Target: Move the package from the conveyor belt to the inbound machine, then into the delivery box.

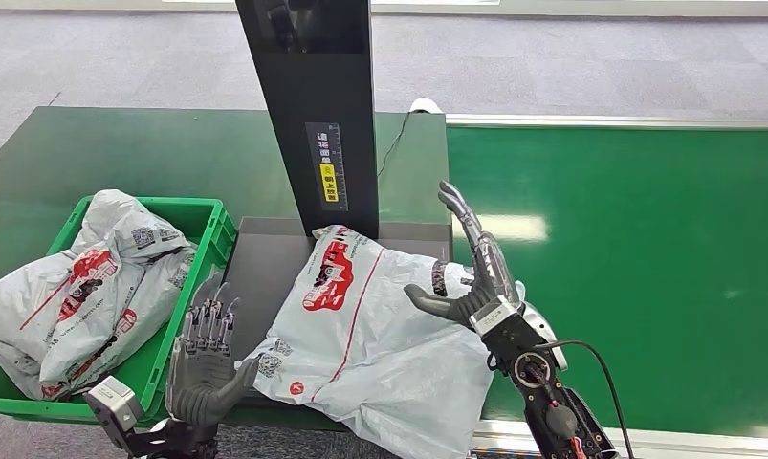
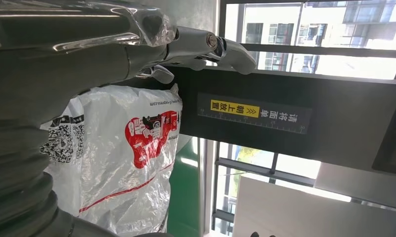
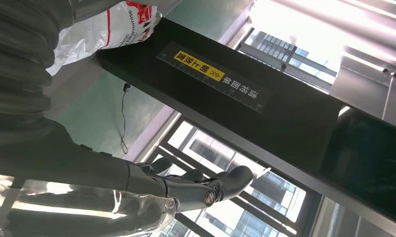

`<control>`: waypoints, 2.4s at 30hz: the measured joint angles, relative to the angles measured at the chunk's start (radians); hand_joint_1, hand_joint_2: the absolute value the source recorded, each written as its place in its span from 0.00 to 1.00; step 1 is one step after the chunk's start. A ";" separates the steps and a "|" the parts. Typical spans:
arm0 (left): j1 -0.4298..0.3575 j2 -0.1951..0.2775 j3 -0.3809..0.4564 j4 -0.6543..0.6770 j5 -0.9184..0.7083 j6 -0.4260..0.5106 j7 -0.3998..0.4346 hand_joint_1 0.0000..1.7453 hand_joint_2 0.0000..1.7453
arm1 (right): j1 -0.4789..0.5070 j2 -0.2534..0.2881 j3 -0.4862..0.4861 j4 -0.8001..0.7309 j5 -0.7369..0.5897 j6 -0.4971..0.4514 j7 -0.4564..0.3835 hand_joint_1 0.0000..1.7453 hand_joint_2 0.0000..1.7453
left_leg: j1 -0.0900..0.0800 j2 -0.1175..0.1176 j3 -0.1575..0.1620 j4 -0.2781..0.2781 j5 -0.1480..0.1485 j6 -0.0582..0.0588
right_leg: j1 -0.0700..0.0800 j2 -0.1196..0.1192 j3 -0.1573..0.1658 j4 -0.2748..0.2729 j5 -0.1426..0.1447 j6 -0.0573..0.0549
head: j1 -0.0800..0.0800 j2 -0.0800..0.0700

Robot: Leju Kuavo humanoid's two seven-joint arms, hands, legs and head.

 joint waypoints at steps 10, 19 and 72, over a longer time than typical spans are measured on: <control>0.001 0.000 0.000 0.000 0.000 0.000 0.000 0.00 1.00 | 0.000 0.000 0.000 -0.002 0.000 0.000 0.000 0.00 1.00 | 0.000 0.000 0.000 0.000 0.000 0.000 | 0.000 0.000 0.000 0.000 0.000 0.000 | 0.000 0.000; 0.001 0.000 0.000 0.000 0.000 0.000 0.000 0.00 1.00 | 0.000 0.000 0.000 -0.002 0.000 0.000 0.000 0.00 1.00 | 0.000 0.000 0.000 0.000 0.000 0.000 | 0.000 0.000 0.000 0.000 0.000 0.000 | 0.000 0.000; 0.016 0.041 -0.130 0.017 -0.712 0.310 0.255 0.00 1.00 | -0.080 -0.026 0.044 0.257 -0.422 0.242 0.418 0.00 1.00 | 0.000 -0.002 0.000 0.000 0.000 0.000 | 0.000 -0.002 0.000 0.000 0.000 0.000 | 0.000 0.000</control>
